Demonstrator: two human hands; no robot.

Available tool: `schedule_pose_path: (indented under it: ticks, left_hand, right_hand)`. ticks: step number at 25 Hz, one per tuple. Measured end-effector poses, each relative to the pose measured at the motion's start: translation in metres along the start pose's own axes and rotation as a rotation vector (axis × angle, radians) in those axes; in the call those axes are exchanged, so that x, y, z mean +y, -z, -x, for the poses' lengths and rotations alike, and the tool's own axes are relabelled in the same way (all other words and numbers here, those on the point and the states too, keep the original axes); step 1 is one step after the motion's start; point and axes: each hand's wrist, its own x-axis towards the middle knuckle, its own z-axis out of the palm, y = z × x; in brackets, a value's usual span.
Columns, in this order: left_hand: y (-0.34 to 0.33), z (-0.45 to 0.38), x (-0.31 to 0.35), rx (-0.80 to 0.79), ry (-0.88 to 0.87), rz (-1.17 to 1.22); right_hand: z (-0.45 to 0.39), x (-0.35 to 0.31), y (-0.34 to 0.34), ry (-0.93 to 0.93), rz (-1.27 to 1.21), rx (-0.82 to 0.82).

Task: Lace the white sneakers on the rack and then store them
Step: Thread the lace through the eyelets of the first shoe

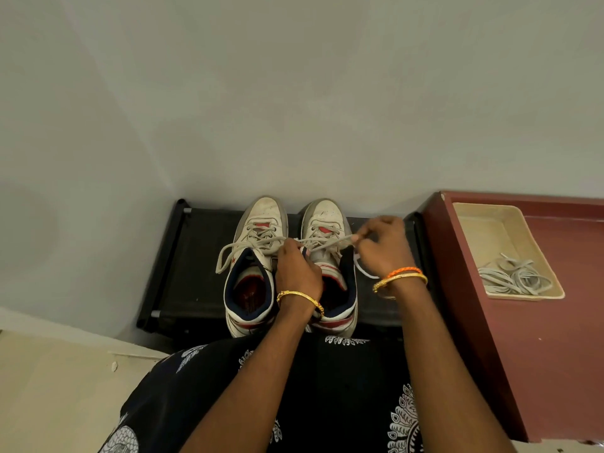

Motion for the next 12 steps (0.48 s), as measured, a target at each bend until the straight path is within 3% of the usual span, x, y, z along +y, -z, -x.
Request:
schedule_pose_path:
  ticks: [4,6,7,9,12]
  left_hand:
    - [0.000,0.001,-0.001,-0.006,-0.019,0.029]
    - [0.003,0.000,0.001,-0.050,-0.028,0.127]
    - [0.006,-0.001,0.005,-0.088,0.009,0.234]
    - [0.016,-0.005,0.017,-0.168,0.062,0.577]
    - [0.034,-0.019,0.027,-0.120,-0.079,1.119]
  right_hand:
    - [-0.013,0.016,0.025,-0.171,-0.353,0.453]
    - [-0.013,0.024,0.023,-0.267,-0.455,0.556]
    - [-0.013,0.027,0.018,-0.299,-0.470,0.505]
    - [-0.010,0.026,0.007,-0.309,-0.414,0.242]
    - [0.002,0.013,-0.009,-0.155,-0.162,-0.151]
